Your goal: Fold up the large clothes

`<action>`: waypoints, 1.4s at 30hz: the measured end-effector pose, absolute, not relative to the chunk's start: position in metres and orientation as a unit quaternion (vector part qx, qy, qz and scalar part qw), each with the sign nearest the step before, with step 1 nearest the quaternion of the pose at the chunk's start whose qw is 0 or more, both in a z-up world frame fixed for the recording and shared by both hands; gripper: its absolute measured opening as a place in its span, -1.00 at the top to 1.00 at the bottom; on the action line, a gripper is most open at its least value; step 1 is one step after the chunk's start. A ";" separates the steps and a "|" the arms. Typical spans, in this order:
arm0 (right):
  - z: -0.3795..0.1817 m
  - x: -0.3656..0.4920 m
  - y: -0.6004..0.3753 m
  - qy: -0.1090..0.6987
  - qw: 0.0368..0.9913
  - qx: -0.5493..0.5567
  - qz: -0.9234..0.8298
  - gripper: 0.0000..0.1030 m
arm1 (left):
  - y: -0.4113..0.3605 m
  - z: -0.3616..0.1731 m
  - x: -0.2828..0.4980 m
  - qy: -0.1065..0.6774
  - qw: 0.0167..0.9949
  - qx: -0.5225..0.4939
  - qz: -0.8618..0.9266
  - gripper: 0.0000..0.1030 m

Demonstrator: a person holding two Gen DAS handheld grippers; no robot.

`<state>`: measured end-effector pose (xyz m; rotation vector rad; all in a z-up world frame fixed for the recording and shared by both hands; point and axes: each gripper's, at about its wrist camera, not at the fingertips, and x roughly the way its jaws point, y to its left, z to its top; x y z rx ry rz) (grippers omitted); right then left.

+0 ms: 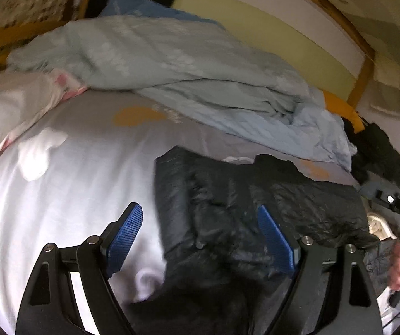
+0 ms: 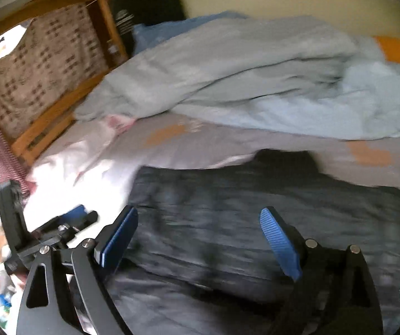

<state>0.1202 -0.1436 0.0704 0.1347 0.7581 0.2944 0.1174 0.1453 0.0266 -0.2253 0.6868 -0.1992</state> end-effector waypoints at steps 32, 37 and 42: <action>0.023 0.080 -0.327 0.525 0.847 0.070 0.045 -0.77 | 0.109 -0.047 0.140 0.431 0.902 -0.021 -0.022 -1.00; -0.025 0.084 -0.321 0.568 0.822 0.037 0.000 -0.65 | 0.109 -0.051 0.139 0.434 0.900 -0.022 -0.022 -1.00; -0.024 0.081 -0.318 0.573 0.819 0.017 -0.011 -0.65 | 0.110 -0.053 0.140 0.438 0.898 -0.026 -0.024 -1.00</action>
